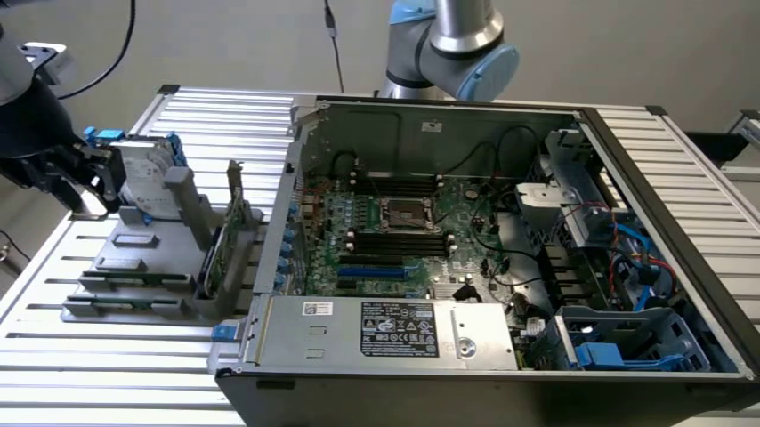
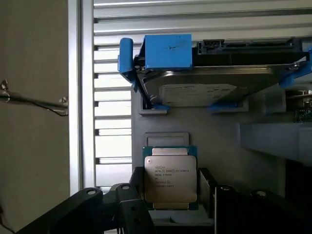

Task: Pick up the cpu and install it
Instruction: 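Pick up the cpu and move it towards the insertion slot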

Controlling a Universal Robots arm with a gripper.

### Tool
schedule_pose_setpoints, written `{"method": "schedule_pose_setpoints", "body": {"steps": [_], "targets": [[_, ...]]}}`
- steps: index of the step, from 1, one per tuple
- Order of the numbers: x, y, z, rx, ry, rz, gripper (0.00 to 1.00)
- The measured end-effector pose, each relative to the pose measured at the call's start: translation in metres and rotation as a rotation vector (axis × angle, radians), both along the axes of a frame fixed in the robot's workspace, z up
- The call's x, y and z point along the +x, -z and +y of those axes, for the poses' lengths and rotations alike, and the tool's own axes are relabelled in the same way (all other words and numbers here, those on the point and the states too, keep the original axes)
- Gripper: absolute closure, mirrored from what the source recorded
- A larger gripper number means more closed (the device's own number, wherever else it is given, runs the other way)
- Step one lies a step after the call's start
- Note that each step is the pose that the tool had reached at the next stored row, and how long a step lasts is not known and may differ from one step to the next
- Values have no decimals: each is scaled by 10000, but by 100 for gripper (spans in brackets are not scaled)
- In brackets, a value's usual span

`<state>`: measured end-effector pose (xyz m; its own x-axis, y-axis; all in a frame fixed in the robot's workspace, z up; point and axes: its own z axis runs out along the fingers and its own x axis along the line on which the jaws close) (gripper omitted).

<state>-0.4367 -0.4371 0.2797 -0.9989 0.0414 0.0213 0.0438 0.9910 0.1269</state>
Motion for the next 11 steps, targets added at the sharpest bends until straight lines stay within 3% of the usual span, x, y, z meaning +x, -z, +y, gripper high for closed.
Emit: {"method": "schedule_pose_setpoints", "body": {"steps": [5,11], "targets": [[33,-226,4,3,-11,-1,45],[195,-486,17,15,-21,0,45]]}}
